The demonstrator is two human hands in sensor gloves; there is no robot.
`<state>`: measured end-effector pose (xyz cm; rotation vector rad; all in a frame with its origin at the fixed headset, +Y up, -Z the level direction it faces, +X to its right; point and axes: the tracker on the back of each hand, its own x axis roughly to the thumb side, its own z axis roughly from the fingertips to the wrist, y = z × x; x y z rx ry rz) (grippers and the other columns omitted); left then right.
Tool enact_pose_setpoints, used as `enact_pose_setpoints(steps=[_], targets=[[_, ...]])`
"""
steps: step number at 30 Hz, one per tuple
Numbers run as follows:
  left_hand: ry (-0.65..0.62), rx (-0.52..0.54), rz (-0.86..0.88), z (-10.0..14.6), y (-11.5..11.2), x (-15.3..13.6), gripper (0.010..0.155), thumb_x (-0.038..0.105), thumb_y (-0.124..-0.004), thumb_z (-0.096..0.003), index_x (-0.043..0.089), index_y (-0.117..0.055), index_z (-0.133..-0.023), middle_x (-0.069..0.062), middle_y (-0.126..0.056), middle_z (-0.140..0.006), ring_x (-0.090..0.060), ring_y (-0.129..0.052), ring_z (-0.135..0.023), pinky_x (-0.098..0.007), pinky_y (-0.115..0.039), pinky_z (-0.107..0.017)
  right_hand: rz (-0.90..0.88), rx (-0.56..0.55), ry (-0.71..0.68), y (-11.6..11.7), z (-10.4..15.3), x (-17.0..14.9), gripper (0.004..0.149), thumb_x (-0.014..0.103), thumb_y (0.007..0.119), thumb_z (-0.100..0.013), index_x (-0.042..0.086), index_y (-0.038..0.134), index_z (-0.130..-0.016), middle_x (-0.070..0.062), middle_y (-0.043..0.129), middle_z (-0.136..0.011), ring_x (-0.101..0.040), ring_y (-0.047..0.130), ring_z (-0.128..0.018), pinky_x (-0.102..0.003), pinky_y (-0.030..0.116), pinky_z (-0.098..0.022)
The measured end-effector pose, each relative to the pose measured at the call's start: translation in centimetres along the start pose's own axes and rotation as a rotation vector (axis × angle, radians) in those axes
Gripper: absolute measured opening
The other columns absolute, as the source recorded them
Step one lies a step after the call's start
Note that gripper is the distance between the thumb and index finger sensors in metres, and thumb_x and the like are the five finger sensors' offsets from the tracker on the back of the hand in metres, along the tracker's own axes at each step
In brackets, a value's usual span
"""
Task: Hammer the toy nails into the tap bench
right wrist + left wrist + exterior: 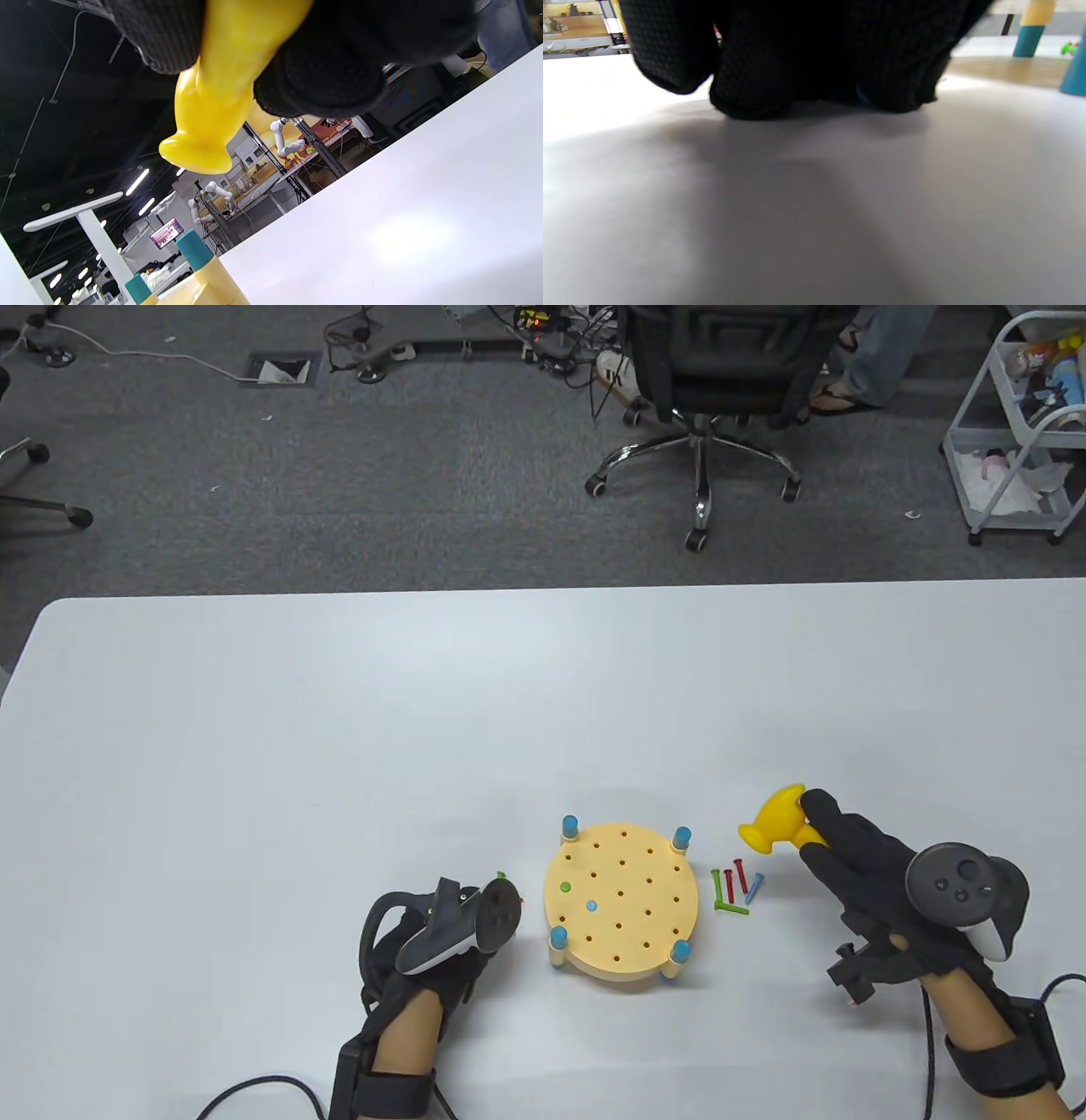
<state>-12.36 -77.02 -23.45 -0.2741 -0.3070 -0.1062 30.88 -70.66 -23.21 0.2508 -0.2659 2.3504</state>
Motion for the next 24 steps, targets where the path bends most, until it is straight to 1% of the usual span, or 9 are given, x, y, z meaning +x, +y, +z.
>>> enact_pose_setpoints(steps=[3, 5, 8, 12, 13, 15, 19, 22, 24], targets=[[0.006, -0.027, -0.069, 0.3, 0.2, 0.4, 0.044, 0.035, -0.077, -0.0393, 0.023, -0.076, -0.081, -0.012, -0.088, -0.075, -0.021, -0.095, -0.052, -0.050, -0.078, -0.053, 0.006, 0.005, 0.002, 0.2, 0.0, -0.2, 0.063, 0.043, 0.068, -0.046, 0.015, 0.062, -0.102, -0.014, 0.086, -0.079, -0.021, 0.095, -0.042, -0.030, 0.086, -0.026], [0.017, -0.034, -0.052, 0.7, 0.6, 0.1, 0.044, 0.037, -0.075, -0.0391, 0.022, -0.073, -0.081, -0.011, -0.092, -0.073, -0.018, -0.100, -0.050, -0.048, -0.083, -0.049, 0.027, -0.009, 0.007, 0.2, 0.0, -0.3, 0.064, 0.043, 0.068, -0.046, 0.014, 0.061, -0.103, -0.014, 0.086, -0.079, -0.021, 0.095, -0.042, -0.030, 0.086, -0.027], [0.011, 0.061, 0.092, 1.5, 2.1, -0.8, 0.043, 0.036, -0.076, -0.0387, 0.023, -0.073, -0.080, -0.011, -0.095, -0.070, -0.017, -0.103, -0.047, -0.045, -0.086, -0.044, 0.018, -0.038, 0.027, 0.1, 0.1, -0.2, 0.070, 0.044, 0.069, -0.045, 0.008, 0.057, -0.104, -0.015, 0.085, -0.079, -0.020, 0.096, -0.042, -0.029, 0.086, -0.027], [0.039, 0.284, 0.150, 3.2, 4.1, -1.8, 0.041, 0.035, -0.079, -0.0371, 0.028, -0.075, -0.077, -0.010, -0.096, -0.068, -0.015, -0.102, -0.042, -0.044, -0.086, -0.042, 0.013, -0.050, 0.059, 0.1, 0.1, -0.4, 0.072, 0.045, 0.070, -0.045, 0.005, 0.059, -0.103, -0.016, 0.085, -0.078, -0.019, 0.096, -0.042, -0.029, 0.087, -0.026], [0.036, 0.354, 0.174, 3.8, 4.7, -2.0, 0.041, 0.035, -0.080, -0.0368, 0.029, -0.076, -0.077, -0.010, -0.097, -0.068, -0.014, -0.102, -0.042, -0.044, -0.086, -0.042, 0.020, -0.041, 0.072, 0.1, 0.1, -0.4, 0.073, 0.045, 0.071, -0.044, 0.003, 0.060, -0.102, -0.016, 0.085, -0.078, -0.019, 0.096, -0.042, -0.029, 0.087, -0.026], [0.023, 0.456, 0.251, 4.6, 5.4, -2.2, 0.040, 0.033, -0.081, -0.0369, 0.031, -0.077, -0.076, -0.010, -0.096, -0.068, -0.014, -0.101, -0.040, -0.044, -0.086, -0.041, 0.032, -0.048, 0.095, 0.1, 0.1, -0.4, 0.071, 0.046, 0.071, -0.044, 0.003, 0.063, -0.101, -0.017, 0.085, -0.077, -0.019, 0.096, -0.043, -0.029, 0.087, -0.027], [-0.033, 0.536, 0.339, 5.5, 6.3, -1.8, 0.039, 0.031, -0.082, -0.0381, 0.034, -0.078, -0.077, -0.010, -0.095, -0.068, -0.014, -0.099, -0.040, -0.045, -0.085, -0.041, 0.087, -0.042, 0.095, 0.3, 0.1, -0.5, 0.063, 0.044, 0.073, -0.043, 0.009, 0.070, -0.096, -0.016, 0.085, -0.077, -0.020, 0.096, -0.045, -0.030, 0.087, -0.029], [-0.101, 0.562, 0.377, 5.8, 6.8, -0.6, 0.043, 0.033, -0.083, -0.0385, 0.028, -0.078, -0.081, -0.010, -0.095, -0.066, -0.014, -0.100, -0.040, -0.044, -0.086, -0.042, 0.139, -0.037, 0.093, 0.7, 0.1, -0.7, 0.062, 0.044, 0.073, -0.043, 0.011, 0.070, -0.095, -0.016, 0.084, -0.078, -0.020, 0.096, -0.046, -0.030, 0.086, -0.030], [-0.176, 0.581, 0.414, 6.1, 7.3, 0.5, 0.044, 0.032, -0.083, -0.0395, 0.025, -0.078, -0.082, -0.011, -0.096, -0.067, -0.014, -0.101, -0.041, -0.045, -0.086, -0.041, 0.148, -0.048, 0.092, 1.0, 0.0, -0.8, 0.061, 0.043, 0.073, -0.044, 0.011, 0.070, -0.096, -0.015, 0.084, -0.078, -0.020, 0.095, -0.047, -0.030, 0.086, -0.031]])
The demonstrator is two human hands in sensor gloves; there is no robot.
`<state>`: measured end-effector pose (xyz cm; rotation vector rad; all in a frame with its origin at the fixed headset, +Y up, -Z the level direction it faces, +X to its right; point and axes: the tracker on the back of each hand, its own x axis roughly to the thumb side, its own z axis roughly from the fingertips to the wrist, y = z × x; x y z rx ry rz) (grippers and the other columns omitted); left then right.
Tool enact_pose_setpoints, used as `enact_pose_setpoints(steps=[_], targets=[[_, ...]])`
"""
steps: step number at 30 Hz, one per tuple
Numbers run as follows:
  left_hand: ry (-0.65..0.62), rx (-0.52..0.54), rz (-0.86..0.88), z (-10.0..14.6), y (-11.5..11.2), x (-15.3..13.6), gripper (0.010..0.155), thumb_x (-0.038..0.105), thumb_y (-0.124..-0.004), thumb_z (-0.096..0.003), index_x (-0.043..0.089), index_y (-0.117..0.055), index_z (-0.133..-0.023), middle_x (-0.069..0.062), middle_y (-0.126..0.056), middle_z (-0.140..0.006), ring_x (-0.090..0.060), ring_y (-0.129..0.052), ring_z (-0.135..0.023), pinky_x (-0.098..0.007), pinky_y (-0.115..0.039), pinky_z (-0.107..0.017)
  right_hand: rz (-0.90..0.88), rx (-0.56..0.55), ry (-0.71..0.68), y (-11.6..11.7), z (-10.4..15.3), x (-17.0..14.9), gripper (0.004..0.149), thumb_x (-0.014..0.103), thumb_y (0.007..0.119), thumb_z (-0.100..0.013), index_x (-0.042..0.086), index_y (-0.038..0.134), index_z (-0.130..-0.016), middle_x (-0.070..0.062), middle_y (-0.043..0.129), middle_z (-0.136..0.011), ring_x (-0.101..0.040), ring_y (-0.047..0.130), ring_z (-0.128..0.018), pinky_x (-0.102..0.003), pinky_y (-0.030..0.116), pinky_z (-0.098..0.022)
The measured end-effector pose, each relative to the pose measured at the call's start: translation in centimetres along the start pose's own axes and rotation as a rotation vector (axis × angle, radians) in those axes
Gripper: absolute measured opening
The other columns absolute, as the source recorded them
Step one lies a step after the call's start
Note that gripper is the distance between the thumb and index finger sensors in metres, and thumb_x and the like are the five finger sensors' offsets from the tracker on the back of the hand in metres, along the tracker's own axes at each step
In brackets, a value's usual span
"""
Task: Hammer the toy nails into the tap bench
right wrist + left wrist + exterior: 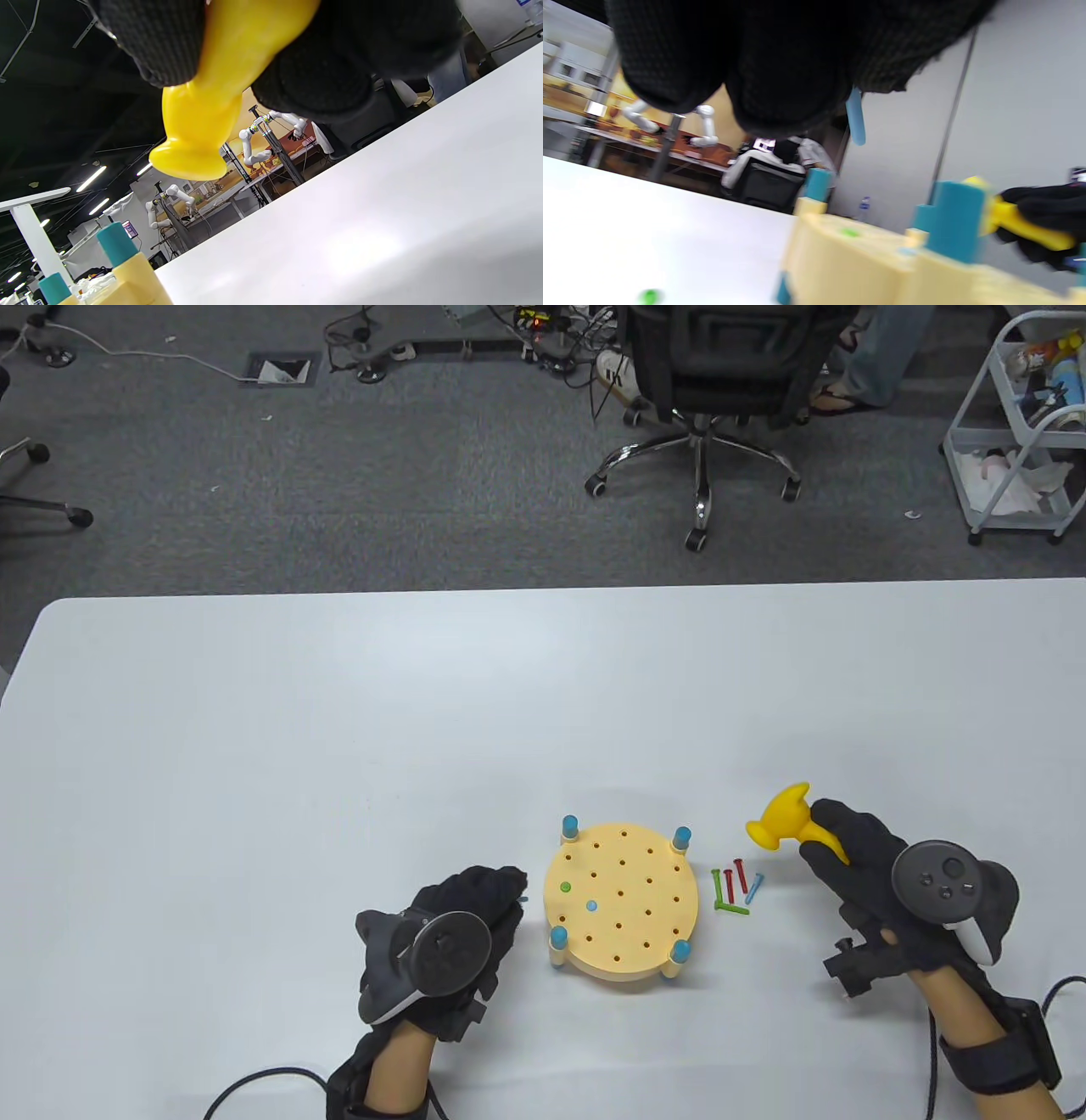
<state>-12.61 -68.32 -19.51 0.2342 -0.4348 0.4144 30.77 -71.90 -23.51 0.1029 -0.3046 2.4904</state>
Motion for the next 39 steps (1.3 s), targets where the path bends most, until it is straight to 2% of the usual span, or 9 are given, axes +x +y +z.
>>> enact_pose_setpoints(steps=[5, 8, 11, 15, 21, 33, 37, 39], targets=[[-0.095, -0.023, -0.021, -0.6, 0.3, 3.7, 0.043, 0.032, -0.082, -0.0398, 0.023, -0.081, -0.082, -0.010, -0.099, -0.065, -0.013, -0.101, -0.035, -0.040, -0.087, -0.033, -0.020, -0.001, -0.023, 0.3, 0.0, 0.0, 0.061, 0.044, 0.072, -0.044, 0.012, 0.069, -0.096, -0.015, 0.084, -0.078, -0.020, 0.095, -0.047, -0.030, 0.086, -0.031], [-0.139, -0.114, -0.130, -1.6, -0.5, 6.4, 0.042, 0.031, -0.083, -0.0399, 0.023, -0.082, -0.081, -0.010, -0.100, -0.064, -0.012, -0.101, -0.032, -0.036, -0.086, -0.026, -0.014, 0.006, -0.034, 0.5, 0.0, 0.1, 0.061, 0.044, 0.072, -0.044, 0.012, 0.069, -0.096, -0.014, 0.084, -0.078, -0.020, 0.095, -0.047, -0.030, 0.086, -0.031], [-0.168, -0.230, -0.260, -2.7, -2.2, 8.4, 0.042, 0.031, -0.083, -0.0396, 0.023, -0.083, -0.081, -0.010, -0.100, -0.063, -0.011, -0.100, -0.030, -0.035, -0.086, -0.024, -0.007, 0.011, -0.044, 0.7, 0.1, 0.2, 0.061, 0.044, 0.071, -0.044, 0.012, 0.070, -0.096, -0.014, 0.084, -0.078, -0.020, 0.095, -0.046, -0.030, 0.086, -0.031], [-0.197, -0.324, -0.399, -3.6, -4.0, 10.0, 0.042, 0.031, -0.083, -0.0391, 0.024, -0.084, -0.080, -0.010, -0.101, -0.063, -0.011, -0.101, -0.029, -0.035, -0.086, -0.024, 0.002, 0.009, -0.053, 0.7, 0.2, 0.3, 0.061, 0.044, 0.071, -0.044, 0.012, 0.070, -0.096, -0.014, 0.084, -0.078, -0.020, 0.095, -0.046, -0.030, 0.086, -0.031], [-0.198, -0.428, -0.386, -3.9, -4.6, 10.4, 0.041, 0.030, -0.084, -0.0391, 0.023, -0.085, -0.079, -0.011, -0.101, -0.063, -0.012, -0.101, -0.030, -0.036, -0.086, -0.025, -0.002, 0.015, -0.054, 0.7, 0.2, 0.3, 0.061, 0.045, 0.071, -0.044, 0.013, 0.070, -0.096, -0.014, 0.084, -0.078, -0.020, 0.095, -0.046, -0.030, 0.086, -0.031], [-0.237, -0.439, -0.453, -3.9, -5.6, 11.3, 0.041, 0.032, -0.085, -0.0385, 0.023, -0.087, -0.079, -0.010, -0.102, -0.062, -0.011, -0.101, -0.029, -0.036, -0.086, -0.025, 0.012, 0.028, -0.063, 1.2, 0.2, 0.5, 0.061, 0.045, 0.071, -0.044, 0.012, 0.070, -0.096, -0.014, 0.084, -0.078, -0.020, 0.095, -0.046, -0.030, 0.086, -0.031], [-0.273, -0.450, -0.556, -3.3, -6.8, 12.0, 0.042, 0.033, -0.086, -0.0378, 0.023, -0.087, -0.078, -0.009, -0.103, -0.062, -0.012, -0.101, -0.028, -0.036, -0.085, -0.022, 0.009, 0.031, -0.081, 1.3, 0.3, 0.8, 0.061, 0.045, 0.071, -0.044, 0.013, 0.070, -0.096, -0.014, 0.084, -0.078, -0.020, 0.095, -0.046, -0.030, 0.086, -0.031], [-0.290, -0.405, -0.612, -2.9, -6.6, 12.4, 0.044, 0.035, -0.085, -0.0376, 0.024, -0.086, -0.080, -0.008, -0.103, -0.063, -0.011, -0.102, -0.029, -0.035, -0.086, -0.023, -0.003, 0.041, -0.107, 1.4, 0.5, 1.1, 0.061, 0.045, 0.072, -0.044, 0.013, 0.069, -0.096, -0.014, 0.084, -0.078, -0.020, 0.095, -0.047, -0.030, 0.086, -0.031]])
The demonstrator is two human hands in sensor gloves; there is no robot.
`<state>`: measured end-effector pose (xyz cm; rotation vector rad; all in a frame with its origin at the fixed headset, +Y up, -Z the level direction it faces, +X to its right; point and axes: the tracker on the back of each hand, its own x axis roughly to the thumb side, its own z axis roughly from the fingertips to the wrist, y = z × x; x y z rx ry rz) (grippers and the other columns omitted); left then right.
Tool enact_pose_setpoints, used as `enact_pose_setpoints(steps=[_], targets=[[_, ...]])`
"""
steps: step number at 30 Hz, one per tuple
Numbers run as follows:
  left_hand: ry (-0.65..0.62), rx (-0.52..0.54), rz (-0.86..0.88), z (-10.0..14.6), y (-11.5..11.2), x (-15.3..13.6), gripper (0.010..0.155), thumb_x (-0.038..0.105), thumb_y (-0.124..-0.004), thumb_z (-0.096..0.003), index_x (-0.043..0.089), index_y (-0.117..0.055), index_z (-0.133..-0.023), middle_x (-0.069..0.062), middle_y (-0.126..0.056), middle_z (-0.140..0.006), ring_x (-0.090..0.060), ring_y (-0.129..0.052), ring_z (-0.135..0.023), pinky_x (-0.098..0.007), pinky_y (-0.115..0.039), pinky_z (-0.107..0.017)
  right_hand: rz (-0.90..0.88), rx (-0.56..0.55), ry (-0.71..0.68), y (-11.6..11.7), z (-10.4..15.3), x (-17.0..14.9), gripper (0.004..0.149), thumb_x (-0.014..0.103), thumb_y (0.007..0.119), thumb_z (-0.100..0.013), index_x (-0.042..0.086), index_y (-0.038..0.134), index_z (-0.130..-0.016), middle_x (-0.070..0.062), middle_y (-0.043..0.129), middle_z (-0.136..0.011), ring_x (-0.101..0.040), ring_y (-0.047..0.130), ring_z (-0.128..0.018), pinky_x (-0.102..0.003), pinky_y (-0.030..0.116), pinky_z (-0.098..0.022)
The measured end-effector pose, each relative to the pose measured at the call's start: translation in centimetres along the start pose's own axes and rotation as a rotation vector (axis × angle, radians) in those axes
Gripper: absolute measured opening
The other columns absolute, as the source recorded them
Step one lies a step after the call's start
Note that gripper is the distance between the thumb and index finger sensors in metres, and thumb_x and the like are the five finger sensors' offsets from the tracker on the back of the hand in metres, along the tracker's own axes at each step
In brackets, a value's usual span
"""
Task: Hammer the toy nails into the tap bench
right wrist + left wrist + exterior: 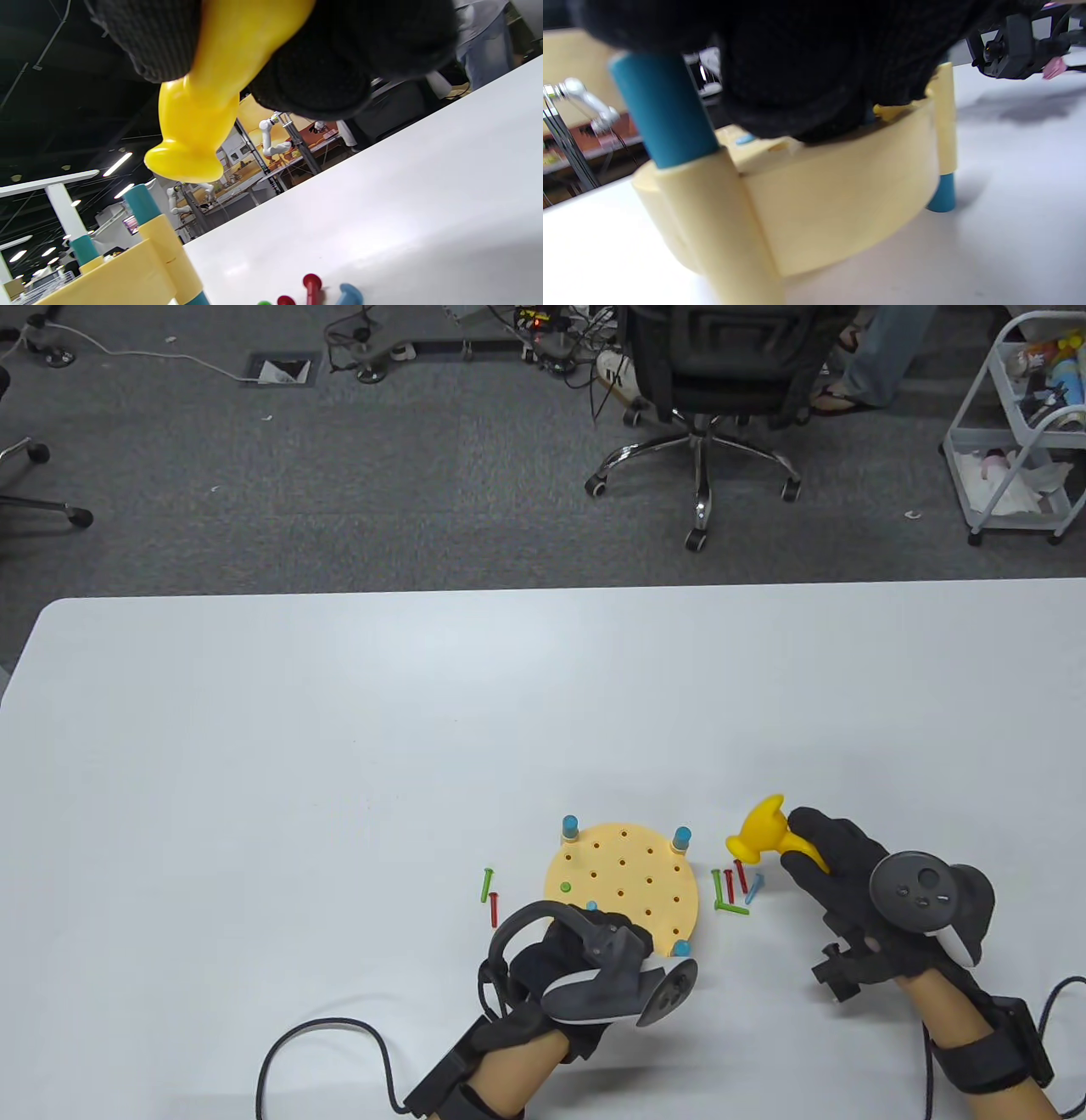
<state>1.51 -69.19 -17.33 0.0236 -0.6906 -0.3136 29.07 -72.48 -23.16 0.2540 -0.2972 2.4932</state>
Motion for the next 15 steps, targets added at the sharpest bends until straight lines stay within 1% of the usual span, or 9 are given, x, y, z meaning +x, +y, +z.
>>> enact_pose_setpoints(steps=[1, 2, 4, 6, 7, 9, 11, 13, 15], targets=[[0.004, 0.020, -0.009, 0.4, 0.2, -0.1, 0.048, 0.038, -0.082, -0.0385, 0.024, -0.083, -0.084, -0.009, -0.101, -0.069, -0.011, -0.101, -0.033, -0.035, -0.086, -0.026, -0.008, 0.001, -0.013, 0.0, 0.1, 0.2, 0.061, 0.045, 0.072, -0.044, 0.013, 0.069, -0.096, -0.014, 0.084, -0.079, -0.020, 0.095, -0.047, -0.031, 0.086, -0.032], [0.025, 0.085, -0.004, 0.9, 0.6, -0.3, 0.048, 0.039, -0.079, -0.0397, 0.024, -0.081, -0.086, -0.009, -0.099, -0.071, -0.012, -0.101, -0.035, -0.035, -0.085, -0.027, -0.018, 0.002, -0.030, 0.0, 0.1, 0.5, 0.061, 0.044, 0.073, -0.043, 0.013, 0.069, -0.096, -0.014, 0.083, -0.079, -0.020, 0.095, -0.048, -0.031, 0.086, -0.033], [0.089, 0.264, 0.045, 2.6, 1.6, -1.6, 0.046, 0.037, -0.078, -0.0401, 0.025, -0.082, -0.085, -0.009, -0.099, -0.072, -0.012, -0.101, -0.036, -0.035, -0.085, -0.027, -0.045, 0.007, -0.087, -0.1, 0.5, 1.6, 0.062, 0.044, 0.073, -0.043, 0.012, 0.069, -0.096, -0.015, 0.083, -0.079, -0.020, 0.095, -0.049, -0.031, 0.086, -0.033], [0.168, 0.301, 0.089, 3.8, 1.7, -3.2, 0.051, 0.041, -0.079, -0.0391, 0.026, -0.080, -0.087, -0.010, -0.096, -0.078, -0.014, -0.100, -0.042, -0.036, -0.085, -0.030, -0.054, -0.017, -0.151, -0.4, 0.9, 3.0, 0.061, 0.044, 0.073, -0.044, 0.012, 0.069, -0.096, -0.015, 0.083, -0.080, -0.020, 0.095, -0.049, -0.031, 0.086, -0.033], [0.191, 0.274, 0.108, 4.0, 1.4, -3.8, 0.056, 0.046, -0.079, -0.0379, 0.026, -0.078, -0.090, -0.011, -0.094, -0.083, -0.016, -0.100, -0.048, -0.038, -0.084, -0.033, -0.050, -0.026, -0.183, -0.5, 1.2, 3.6, 0.061, 0.044, 0.073, -0.044, 0.013, 0.069, -0.096, -0.015, 0.083, -0.080, -0.020, 0.095, -0.049, -0.031, 0.086, -0.033], [0.209, 0.128, 0.179, 4.1, -0.4, -5.4, 0.064, 0.051, -0.078, -0.0373, 0.025, -0.071, -0.096, -0.013, -0.085, -0.091, -0.019, -0.096, -0.057, -0.040, -0.081, -0.039, -0.031, -0.049, -0.281, -0.4, 2.0, 5.8, 0.061, 0.044, 0.073, -0.044, 0.013, 0.069, -0.096, -0.014, 0.083, -0.080, -0.020, 0.094, -0.049, -0.031, 0.086, -0.033], [0.199, 0.038, 0.233, 3.7, -2.1, -5.9, 0.066, 0.050, -0.080, -0.0371, 0.024, -0.070, -0.096, -0.014, -0.084, -0.092, -0.022, -0.094, -0.060, -0.042, -0.080, -0.041, -0.004, -0.042, -0.366, 0.3, 2.6, 7.6, 0.061, 0.044, 0.073, -0.043, 0.015, 0.069, -0.096, -0.013, 0.083, -0.081, -0.020, 0.094, -0.050, -0.031, 0.086, -0.034], [0.195, 0.021, 0.238, 3.5, -3.2, -6.0, 0.061, 0.048, -0.082, -0.0369, 0.024, -0.073, -0.093, -0.012, -0.088, -0.086, -0.021, -0.095, -0.058, -0.042, -0.080, -0.040, 0.024, -0.019, -0.449, 1.1, 3.1, 9.3, 0.060, 0.044, 0.073, -0.043, 0.016, 0.069, -0.096, -0.013, 0.082, -0.081, -0.021, 0.094, -0.051, -0.032, 0.085, -0.035], [0.192, 0.036, 0.246, 3.3, -3.9, -6.1, 0.055, 0.044, -0.083, -0.0371, 0.025, -0.074, -0.088, -0.011, -0.087, -0.081, -0.018, -0.096, -0.054, -0.041, -0.081, -0.039, 0.068, -0.020, -0.491, 1.8, 3.8, 10.9, 0.060, 0.044, 0.073, -0.044, 0.015, 0.069, -0.096, -0.014, 0.083, -0.081, -0.021, 0.094, -0.050, -0.032, 0.086, -0.034]])
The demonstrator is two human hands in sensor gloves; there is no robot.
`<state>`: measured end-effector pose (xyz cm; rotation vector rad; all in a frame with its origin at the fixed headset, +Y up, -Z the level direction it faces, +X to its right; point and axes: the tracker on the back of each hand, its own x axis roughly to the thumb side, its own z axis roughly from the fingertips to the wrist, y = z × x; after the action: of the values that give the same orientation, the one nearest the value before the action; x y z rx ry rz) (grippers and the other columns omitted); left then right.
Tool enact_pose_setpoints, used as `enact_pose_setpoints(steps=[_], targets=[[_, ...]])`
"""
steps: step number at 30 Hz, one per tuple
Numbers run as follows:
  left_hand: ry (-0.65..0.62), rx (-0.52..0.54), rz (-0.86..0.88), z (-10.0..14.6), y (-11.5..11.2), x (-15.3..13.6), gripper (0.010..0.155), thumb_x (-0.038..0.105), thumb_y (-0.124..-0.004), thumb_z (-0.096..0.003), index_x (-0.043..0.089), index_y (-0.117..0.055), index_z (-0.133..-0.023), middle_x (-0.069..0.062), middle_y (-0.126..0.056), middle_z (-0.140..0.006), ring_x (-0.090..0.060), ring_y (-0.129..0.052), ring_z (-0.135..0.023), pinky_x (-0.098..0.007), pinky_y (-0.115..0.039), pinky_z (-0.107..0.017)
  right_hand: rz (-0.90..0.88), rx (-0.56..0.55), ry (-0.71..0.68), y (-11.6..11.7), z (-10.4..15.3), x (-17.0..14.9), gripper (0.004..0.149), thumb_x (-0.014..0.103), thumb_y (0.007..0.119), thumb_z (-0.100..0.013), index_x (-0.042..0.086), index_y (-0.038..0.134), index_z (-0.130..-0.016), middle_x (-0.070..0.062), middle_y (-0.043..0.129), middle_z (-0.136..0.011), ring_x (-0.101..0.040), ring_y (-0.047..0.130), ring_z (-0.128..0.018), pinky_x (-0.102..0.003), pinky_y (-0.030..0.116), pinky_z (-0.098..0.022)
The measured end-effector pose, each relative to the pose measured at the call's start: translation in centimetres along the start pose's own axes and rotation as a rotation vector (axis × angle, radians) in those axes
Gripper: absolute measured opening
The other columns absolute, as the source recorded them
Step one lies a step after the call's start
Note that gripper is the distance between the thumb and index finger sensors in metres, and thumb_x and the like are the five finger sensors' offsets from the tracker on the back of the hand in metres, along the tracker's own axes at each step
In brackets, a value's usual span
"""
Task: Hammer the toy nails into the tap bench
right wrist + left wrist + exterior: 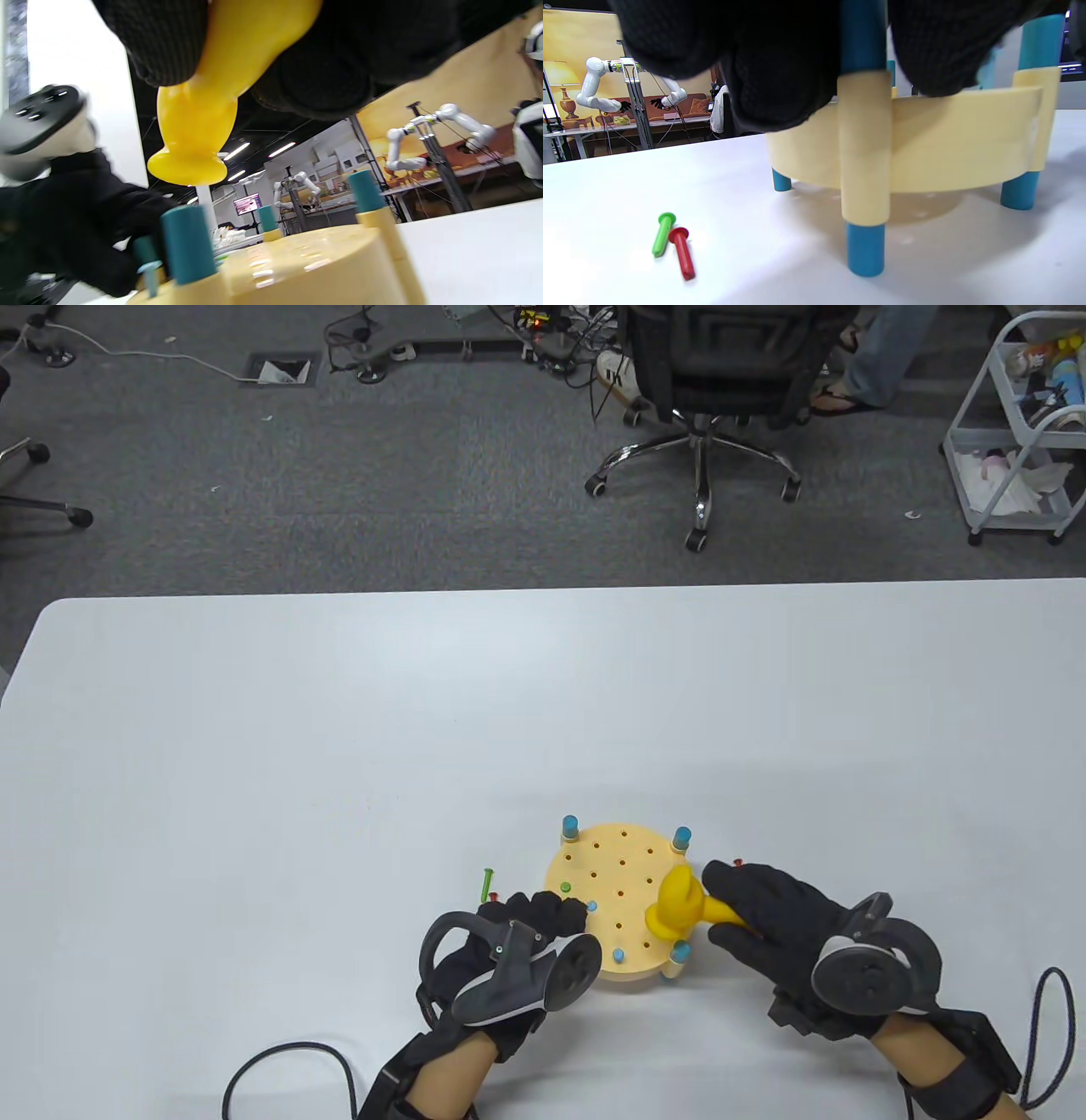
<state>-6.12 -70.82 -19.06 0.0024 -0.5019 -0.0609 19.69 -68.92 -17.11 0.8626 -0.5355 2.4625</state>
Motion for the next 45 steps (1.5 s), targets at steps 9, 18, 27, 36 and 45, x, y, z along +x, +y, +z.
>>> enact_pose_setpoints(steps=[9, 18, 27, 36, 45], targets=[[-0.029, 0.043, 0.076, -0.1, -0.3, -0.6, 0.051, 0.042, -0.086, -0.0348, 0.025, -0.079, -0.083, -0.012, -0.091, -0.075, -0.017, -0.099, -0.049, -0.040, -0.083, -0.037, 0.410, -0.158, -0.150, 1.9, 1.4, 7.7, 0.058, 0.043, 0.072, -0.045, 0.014, 0.071, -0.095, -0.015, 0.085, -0.076, -0.020, 0.095, -0.039, -0.028, 0.086, -0.024], [-0.028, 0.044, 0.076, 0.0, -0.3, -0.5, 0.051, 0.041, -0.085, -0.0346, 0.025, -0.079, -0.083, -0.012, -0.091, -0.075, -0.017, -0.099, -0.050, -0.040, -0.083, -0.037, 0.517, -0.252, -0.183, 3.2, 1.1, 10.6, 0.054, 0.041, 0.073, -0.046, 0.015, 0.075, -0.093, -0.017, 0.087, -0.072, -0.019, 0.095, -0.030, -0.026, 0.085, -0.016], [-0.028, 0.034, 0.071, -0.1, -0.3, -0.5, 0.051, 0.041, -0.086, -0.0347, 0.025, -0.079, -0.083, -0.012, -0.091, -0.075, -0.017, -0.099, -0.050, -0.041, -0.083, -0.037, 0.568, -0.036, -0.094, 5.4, 1.2, 10.3, 0.056, 0.040, 0.075, -0.045, 0.012, 0.075, -0.093, -0.018, 0.088, -0.069, -0.018, 0.096, -0.023, -0.025, 0.085, -0.010], [-0.030, 0.032, 0.072, -0.1, -0.3, -0.5, 0.051, 0.041, -0.085, -0.0347, 0.025, -0.079, -0.083, -0.012, -0.091, -0.075, -0.017, -0.099, -0.050, -0.041, -0.083, -0.038, 0.527, -0.121, -0.084, 4.9, 1.7, 9.8, 0.059, 0.042, 0.075, -0.043, 0.014, 0.073, -0.095, -0.015, 0.089, -0.069, -0.017, 0.097, -0.022, -0.024, 0.085, -0.009], [-0.021, 0.049, 0.095, 0.1, -0.6, -0.8, 0.052, 0.043, -0.085, -0.0352, 0.026, -0.077, -0.084, -0.010, -0.090, -0.076, -0.015, -0.098, -0.050, -0.039, -0.083, -0.038, 0.310, -0.287, 0.145, -1.4, -0.8, 5.2, 0.059, 0.046, 0.067, -0.046, 0.018, 0.067, -0.098, -0.010, 0.084, -0.078, -0.015, 0.095, -0.035, -0.026, 0.086, -0.021]])
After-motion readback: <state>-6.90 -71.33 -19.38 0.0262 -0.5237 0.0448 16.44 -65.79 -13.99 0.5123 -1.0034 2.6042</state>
